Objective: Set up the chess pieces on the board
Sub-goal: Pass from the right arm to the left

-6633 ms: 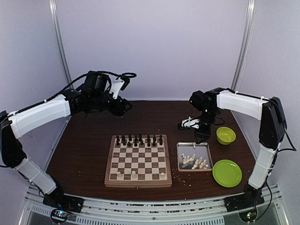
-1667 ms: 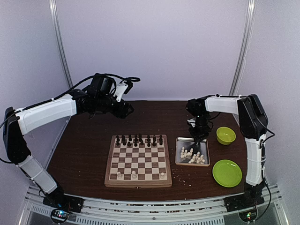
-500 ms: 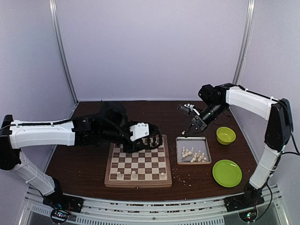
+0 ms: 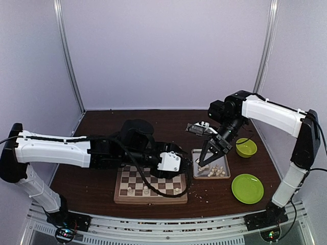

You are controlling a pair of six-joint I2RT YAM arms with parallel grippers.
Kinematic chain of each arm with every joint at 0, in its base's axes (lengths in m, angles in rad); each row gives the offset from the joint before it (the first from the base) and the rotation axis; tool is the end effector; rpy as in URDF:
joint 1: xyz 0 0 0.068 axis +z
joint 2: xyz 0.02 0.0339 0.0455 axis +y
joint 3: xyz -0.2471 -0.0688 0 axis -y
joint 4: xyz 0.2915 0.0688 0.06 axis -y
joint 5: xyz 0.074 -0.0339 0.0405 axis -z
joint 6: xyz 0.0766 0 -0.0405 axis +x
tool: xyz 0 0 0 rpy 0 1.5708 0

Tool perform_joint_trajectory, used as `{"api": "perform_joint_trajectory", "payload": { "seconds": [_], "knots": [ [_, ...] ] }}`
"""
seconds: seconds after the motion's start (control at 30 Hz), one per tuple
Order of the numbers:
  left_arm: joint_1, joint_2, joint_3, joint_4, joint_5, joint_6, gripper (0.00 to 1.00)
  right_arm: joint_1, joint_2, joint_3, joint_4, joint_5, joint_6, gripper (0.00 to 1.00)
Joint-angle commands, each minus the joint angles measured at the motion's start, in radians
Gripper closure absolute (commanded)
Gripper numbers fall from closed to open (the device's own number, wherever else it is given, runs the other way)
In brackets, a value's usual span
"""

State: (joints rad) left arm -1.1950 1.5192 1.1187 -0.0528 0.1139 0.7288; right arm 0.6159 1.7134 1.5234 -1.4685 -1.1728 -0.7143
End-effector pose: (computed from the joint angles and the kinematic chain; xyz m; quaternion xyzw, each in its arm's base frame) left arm 0.1512 -0.4069 0.2361 0.7117 0.4594 -0.1692 0.5038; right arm 0.2397 0.2561 0.2587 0.4945 -0.6697 -0.5540 0.0093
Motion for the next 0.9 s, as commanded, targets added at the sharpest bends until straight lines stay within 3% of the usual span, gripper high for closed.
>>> {"api": "perform_joint_trajectory", "payload": {
  "seconds": [0.0,0.87],
  "knots": [
    [-0.012,0.02,0.054,0.056,0.022,0.06,0.42,0.051,0.01,0.031,-0.076,-0.028,-0.057,0.95],
    [-0.069,0.09,0.132,0.047,0.095,0.023,0.69,0.082,0.043,0.05,-0.074,-0.046,-0.035,0.94]
  ]
}}
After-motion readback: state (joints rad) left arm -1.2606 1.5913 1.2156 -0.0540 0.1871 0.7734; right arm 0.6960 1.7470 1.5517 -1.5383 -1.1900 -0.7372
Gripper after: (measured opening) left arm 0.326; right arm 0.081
